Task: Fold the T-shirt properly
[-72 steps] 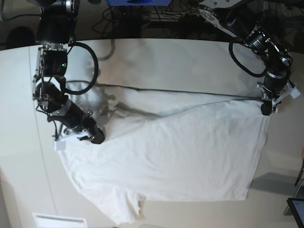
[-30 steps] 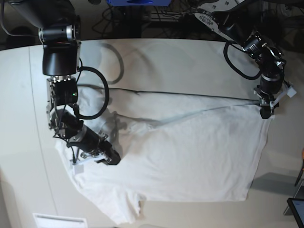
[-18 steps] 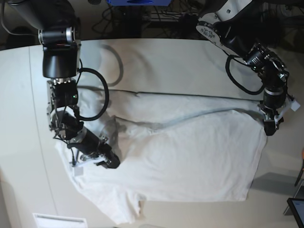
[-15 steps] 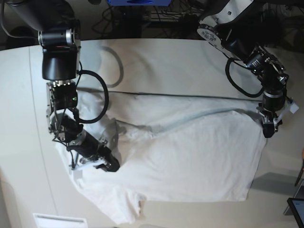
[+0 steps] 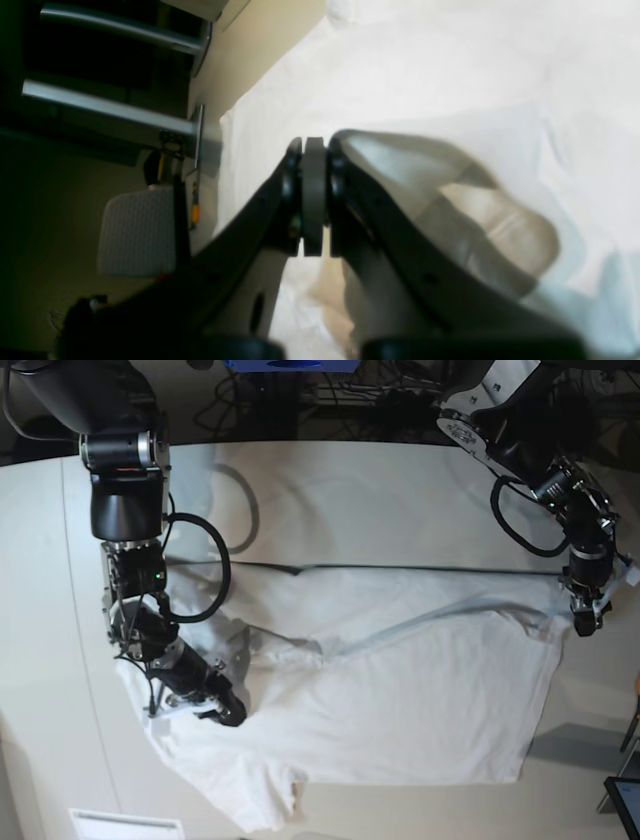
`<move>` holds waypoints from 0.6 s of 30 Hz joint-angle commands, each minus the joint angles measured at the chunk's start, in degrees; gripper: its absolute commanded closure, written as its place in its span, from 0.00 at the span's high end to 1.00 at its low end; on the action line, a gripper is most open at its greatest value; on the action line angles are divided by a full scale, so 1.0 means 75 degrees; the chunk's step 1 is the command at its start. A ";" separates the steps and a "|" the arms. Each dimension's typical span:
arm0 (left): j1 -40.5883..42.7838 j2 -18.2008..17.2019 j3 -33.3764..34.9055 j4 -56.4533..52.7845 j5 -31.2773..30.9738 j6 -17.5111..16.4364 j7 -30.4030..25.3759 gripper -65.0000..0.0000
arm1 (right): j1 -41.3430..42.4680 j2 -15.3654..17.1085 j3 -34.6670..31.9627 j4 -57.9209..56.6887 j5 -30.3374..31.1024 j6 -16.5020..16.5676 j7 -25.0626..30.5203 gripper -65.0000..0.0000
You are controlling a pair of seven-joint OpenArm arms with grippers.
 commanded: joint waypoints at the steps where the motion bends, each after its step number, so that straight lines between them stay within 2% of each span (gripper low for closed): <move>1: -0.0142 -0.0212 0.0039 0.0136 -0.0135 -0.0129 -0.0084 0.33 | 0.0104 0.0041 0.0019 0.0223 0.0107 -0.0187 0.0121 0.06; 2: -0.0154 -0.0247 0.0039 0.0136 -0.0135 -0.0129 -0.0084 0.33 | 0.0045 0.0041 0.0008 0.0328 0.0107 -0.0457 0.0121 0.10; 4: -0.0165 -0.0259 0.0039 0.0136 -0.0135 -0.0129 -0.0084 0.33 | -0.0014 0.0041 -0.0039 0.0621 0.0107 -0.0808 0.0110 0.25; 7: -0.0177 -0.0259 0.0039 0.0136 -0.0135 -0.0129 -0.0084 0.33 | -0.0143 0.0052 -0.0028 0.1301 0.0107 -0.0844 -0.0090 0.52; 8: -0.0177 -0.0259 0.0039 0.0136 -0.0135 -0.0129 -0.0084 0.33 | -0.0178 0.0052 -0.0016 0.1559 0.0107 -0.0844 -0.0090 0.56; 10: -0.0095 -0.0282 0.0050 0.0171 -0.0123 -0.0129 -0.0048 0.33 | -0.0295 0.0135 -0.0016 0.2133 0.0084 -0.0762 -0.0078 0.56; 13: 0.0233 -0.0400 0.0484 0.0370 0.0276 -0.0129 -0.0025 0.33 | -0.0471 0.0615 -0.0051 0.2813 0.0084 -0.0457 -0.0113 0.56; 16: 0.0995 -0.0587 0.1539 0.1425 0.1049 -0.0129 -0.0084 0.33 | -0.1080 0.1154 0.0019 0.3423 0.0084 -0.0715 -0.0090 0.56; 18: 0.1452 -0.0587 0.1820 0.2199 0.1471 -0.0129 -0.0095 0.33 | -0.1631 0.1482 0.0019 0.3915 0.0084 -0.0867 -0.0043 0.56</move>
